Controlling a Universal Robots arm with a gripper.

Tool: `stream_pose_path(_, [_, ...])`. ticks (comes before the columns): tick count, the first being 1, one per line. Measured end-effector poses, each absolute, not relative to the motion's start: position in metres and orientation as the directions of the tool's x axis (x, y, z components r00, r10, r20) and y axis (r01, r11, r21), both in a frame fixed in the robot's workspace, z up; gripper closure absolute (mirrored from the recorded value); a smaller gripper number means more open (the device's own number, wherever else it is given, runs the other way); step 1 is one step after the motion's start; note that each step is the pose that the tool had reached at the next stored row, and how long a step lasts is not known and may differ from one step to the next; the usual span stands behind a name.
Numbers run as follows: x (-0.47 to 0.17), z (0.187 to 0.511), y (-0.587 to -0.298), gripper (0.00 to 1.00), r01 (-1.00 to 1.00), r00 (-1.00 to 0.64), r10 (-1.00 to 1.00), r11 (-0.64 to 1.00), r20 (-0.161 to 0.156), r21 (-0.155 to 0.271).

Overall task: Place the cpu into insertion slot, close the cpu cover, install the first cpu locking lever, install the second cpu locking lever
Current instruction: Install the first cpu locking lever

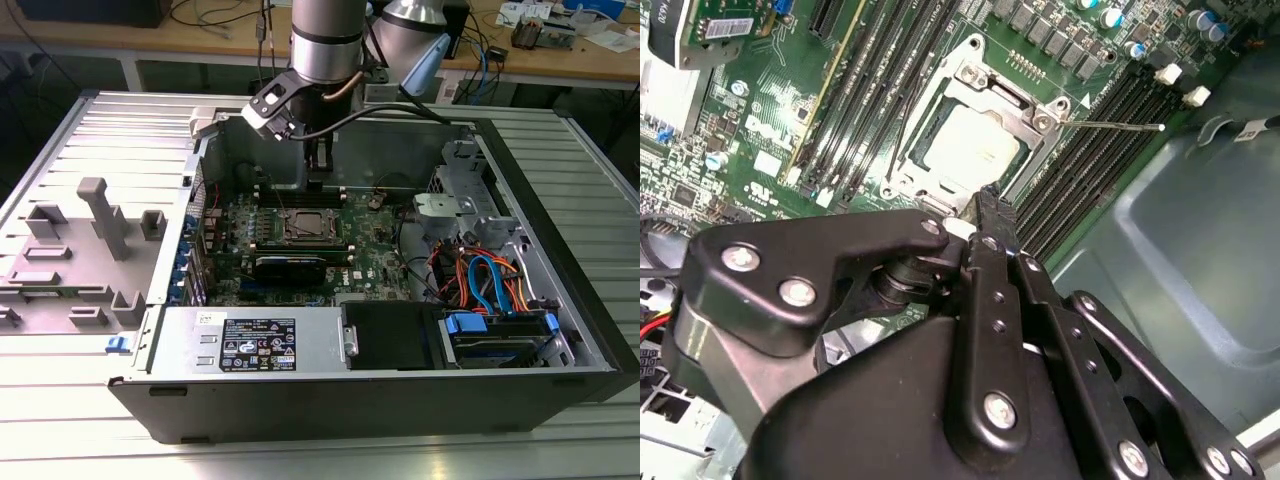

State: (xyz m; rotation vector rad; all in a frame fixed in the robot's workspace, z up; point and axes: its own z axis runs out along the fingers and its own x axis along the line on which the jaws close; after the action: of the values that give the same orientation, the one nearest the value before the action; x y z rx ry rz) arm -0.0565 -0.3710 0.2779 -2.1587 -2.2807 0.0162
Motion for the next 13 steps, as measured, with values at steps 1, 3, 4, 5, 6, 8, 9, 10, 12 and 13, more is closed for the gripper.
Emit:
stream_pose_path(1, [-0.0565,0.2779,-0.371,0.89,0.998,-0.063,0.998,0.063,-0.006,-0.008])
stream_pose_path(3, [-0.0564,0.2779,-0.371,0.89,0.996,-0.088,0.996,0.088,-0.006,-0.008])
stream_pose_path(4, [-0.0564,0.2779,-0.371,0.89,0.993,-0.116,0.993,0.116,-0.006,-0.008])
stream_pose_path(5, [-0.0565,0.2779,-0.371,0.89,0.992,-0.129,0.992,0.129,-0.006,-0.008])
stream_pose_path(6, [-0.0565,0.2779,-0.371,0.89,0.99,-0.143,0.99,0.143,-0.006,-0.008])
stream_pose_path(8, [-0.0565,0.2779,-0.371,0.89,0.982,-0.19,0.982,0.19,-0.006,-0.008])
stream_pose_path(9, [-0.0565,0.2779,-0.371,0.89,0.975,-0.223,0.975,0.223,-0.006,-0.008])
stream_pose_path(10, [-0.0565,0.2779,-0.371,0.89,0.967,-0.254,0.967,0.254,-0.006,-0.008])
stream_pose_path(12, [-0.0565,0.2779,-0.371,0.89,0.953,-0.303,0.953,0.303,-0.006,-0.008])
stream_pose_path(13, [-0.0565,0.2779,-0.371,0.89,0.949,-0.315,0.949,0.315,-0.006,-0.008])
